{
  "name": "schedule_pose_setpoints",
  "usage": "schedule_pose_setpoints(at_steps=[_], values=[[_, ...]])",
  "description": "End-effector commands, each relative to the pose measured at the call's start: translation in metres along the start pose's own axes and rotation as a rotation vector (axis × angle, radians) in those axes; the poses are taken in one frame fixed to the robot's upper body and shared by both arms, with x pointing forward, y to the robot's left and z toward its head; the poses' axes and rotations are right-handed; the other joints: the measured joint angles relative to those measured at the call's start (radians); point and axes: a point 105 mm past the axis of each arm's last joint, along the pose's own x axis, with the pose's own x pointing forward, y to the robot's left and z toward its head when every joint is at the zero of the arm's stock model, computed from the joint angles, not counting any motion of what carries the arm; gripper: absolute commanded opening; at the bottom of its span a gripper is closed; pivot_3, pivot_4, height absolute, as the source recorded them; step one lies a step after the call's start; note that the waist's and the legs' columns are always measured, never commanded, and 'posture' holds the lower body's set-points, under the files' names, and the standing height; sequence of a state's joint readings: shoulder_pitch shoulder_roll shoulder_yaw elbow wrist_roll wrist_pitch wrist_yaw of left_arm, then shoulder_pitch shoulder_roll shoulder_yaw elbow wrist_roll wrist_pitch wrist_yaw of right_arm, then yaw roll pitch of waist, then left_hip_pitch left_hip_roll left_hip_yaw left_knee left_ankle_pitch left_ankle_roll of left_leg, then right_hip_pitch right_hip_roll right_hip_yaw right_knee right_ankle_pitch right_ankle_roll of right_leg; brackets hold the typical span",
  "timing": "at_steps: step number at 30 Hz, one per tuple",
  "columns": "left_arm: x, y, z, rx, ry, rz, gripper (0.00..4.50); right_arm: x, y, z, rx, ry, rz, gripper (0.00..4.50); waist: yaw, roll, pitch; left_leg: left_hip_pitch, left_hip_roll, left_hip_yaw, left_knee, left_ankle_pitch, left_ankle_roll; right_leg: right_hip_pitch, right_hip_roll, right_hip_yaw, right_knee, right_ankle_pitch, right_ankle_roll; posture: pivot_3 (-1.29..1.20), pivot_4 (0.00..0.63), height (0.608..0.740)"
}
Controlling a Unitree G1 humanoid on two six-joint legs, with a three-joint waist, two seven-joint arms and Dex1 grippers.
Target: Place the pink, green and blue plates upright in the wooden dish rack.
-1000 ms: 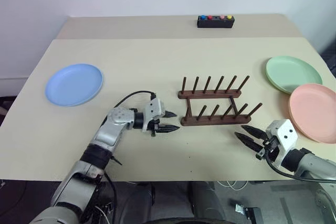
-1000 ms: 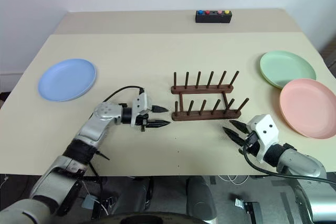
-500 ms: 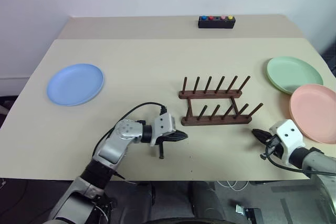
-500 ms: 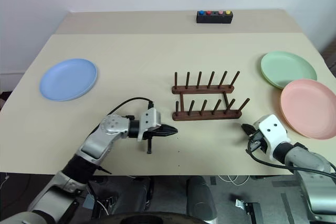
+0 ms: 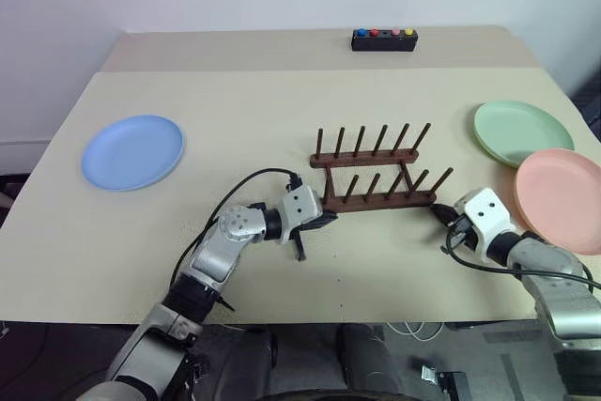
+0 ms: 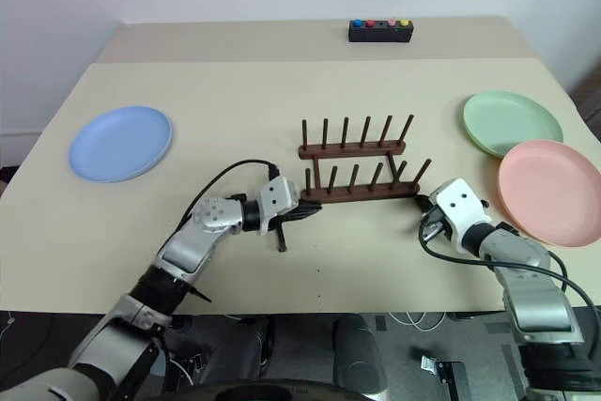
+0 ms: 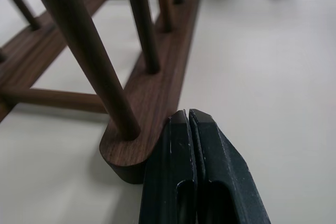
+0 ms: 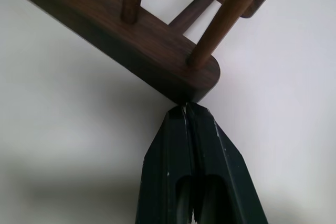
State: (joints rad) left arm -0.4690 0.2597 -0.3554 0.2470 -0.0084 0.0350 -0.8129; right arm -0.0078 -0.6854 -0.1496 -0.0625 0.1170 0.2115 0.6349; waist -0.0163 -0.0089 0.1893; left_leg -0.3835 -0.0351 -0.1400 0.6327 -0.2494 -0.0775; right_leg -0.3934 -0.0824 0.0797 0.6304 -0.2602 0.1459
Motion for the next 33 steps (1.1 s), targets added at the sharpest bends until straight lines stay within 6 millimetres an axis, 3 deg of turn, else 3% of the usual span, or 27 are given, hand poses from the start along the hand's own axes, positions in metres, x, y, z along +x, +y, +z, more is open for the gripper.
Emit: schedule_pose_setpoints(at_steps=[1, 10, 20, 26, 33], values=[[-0.003, 0.019, -0.004, 0.012, 0.011, 0.078, 0.02, 0.008, -0.003, 0.007, -0.021, -0.028, -0.008, 0.0, 0.0, 0.0, 0.0, 0.0, 0.0, 0.0, 0.0, 0.0, 0.0, 0.0, 0.0, 0.0, 0.0, 0.0, 0.0, 0.0, 0.15, 0.74], [0.001, 0.03, -0.003, 0.029, 0.0, 0.094, 0.02, 0.024, -0.009, 0.018, -0.042, -0.062, -0.022, 0.0, 0.0, 0.0, 0.0, 0.002, 0.0, 0.0, -0.001, 0.0, 0.0, 0.002, 0.0, 0.0, 0.0, 0.0, 0.0, 0.0, 0.15, 0.74], [0.003, 0.02, 0.0, 0.024, -0.021, 0.052, 0.02, -0.001, -0.011, 0.006, -0.044, -0.003, -0.002, 0.0, 0.004, 0.0, 0.0, 0.002, 0.0, 0.0, -0.001, 0.0, 0.0, 0.002, 0.0, 0.0, 0.0, 0.0, 0.0, 0.0, 0.15, 0.74], [0.002, 0.02, -0.002, 0.02, -0.017, 0.049, 0.02, -0.017, 0.029, 0.017, -0.029, -0.037, 0.21, 0.0, -0.001, 0.0, 0.0, 0.002, 0.0, 0.0, -0.001, 0.0, 0.0, 0.002, 0.0, 0.0, 0.0, 0.0, 0.0, 0.0, 0.15, 0.74], [0.002, 0.019, -0.001, 0.018, -0.022, 0.045, 0.02, 0.01, 0.03, 0.029, -0.022, -0.078, 0.148, 0.0, 0.0, 0.0, 0.0, 0.003, 0.0, 0.0, -0.001, 0.0, 0.0, 0.002, 0.0, 0.0, 0.0, 0.0, 0.0, 0.0, 0.15, 0.74]])
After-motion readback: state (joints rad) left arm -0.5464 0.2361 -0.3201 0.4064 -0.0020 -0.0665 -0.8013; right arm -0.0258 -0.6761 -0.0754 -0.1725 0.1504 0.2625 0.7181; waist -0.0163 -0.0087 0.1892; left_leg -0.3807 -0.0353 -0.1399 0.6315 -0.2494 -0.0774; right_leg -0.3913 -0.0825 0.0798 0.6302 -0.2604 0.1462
